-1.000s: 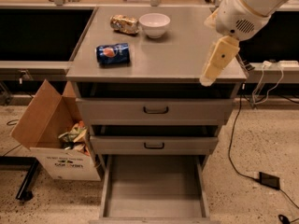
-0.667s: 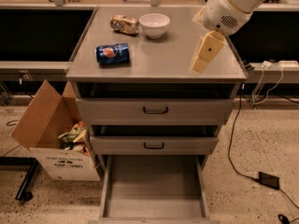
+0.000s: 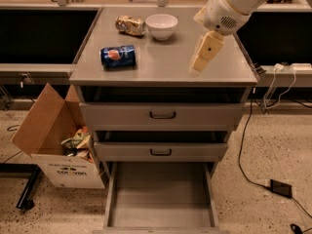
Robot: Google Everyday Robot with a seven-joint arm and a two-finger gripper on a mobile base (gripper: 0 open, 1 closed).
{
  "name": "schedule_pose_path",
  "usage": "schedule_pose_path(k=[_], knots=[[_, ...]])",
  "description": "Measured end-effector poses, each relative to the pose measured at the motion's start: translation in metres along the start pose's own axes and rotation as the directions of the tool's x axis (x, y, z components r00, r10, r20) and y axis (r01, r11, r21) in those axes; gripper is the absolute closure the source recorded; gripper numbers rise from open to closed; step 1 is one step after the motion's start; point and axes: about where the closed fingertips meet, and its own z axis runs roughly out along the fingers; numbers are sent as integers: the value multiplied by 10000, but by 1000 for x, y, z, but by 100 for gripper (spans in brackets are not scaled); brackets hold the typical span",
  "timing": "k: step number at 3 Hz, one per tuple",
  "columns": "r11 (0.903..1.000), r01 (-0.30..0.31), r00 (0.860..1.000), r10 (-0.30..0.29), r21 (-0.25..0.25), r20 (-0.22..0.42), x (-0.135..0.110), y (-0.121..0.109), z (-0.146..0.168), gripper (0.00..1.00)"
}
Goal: Place pepsi can into bottom drawer
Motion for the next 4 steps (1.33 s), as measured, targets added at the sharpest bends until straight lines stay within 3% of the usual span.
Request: schedule_pose_path(k=[2, 4], knots=[[9994, -206, 9950, 230, -262, 968, -22, -36, 59, 0], [9962, -750, 9810, 815, -432, 1762, -40, -62, 102, 0]])
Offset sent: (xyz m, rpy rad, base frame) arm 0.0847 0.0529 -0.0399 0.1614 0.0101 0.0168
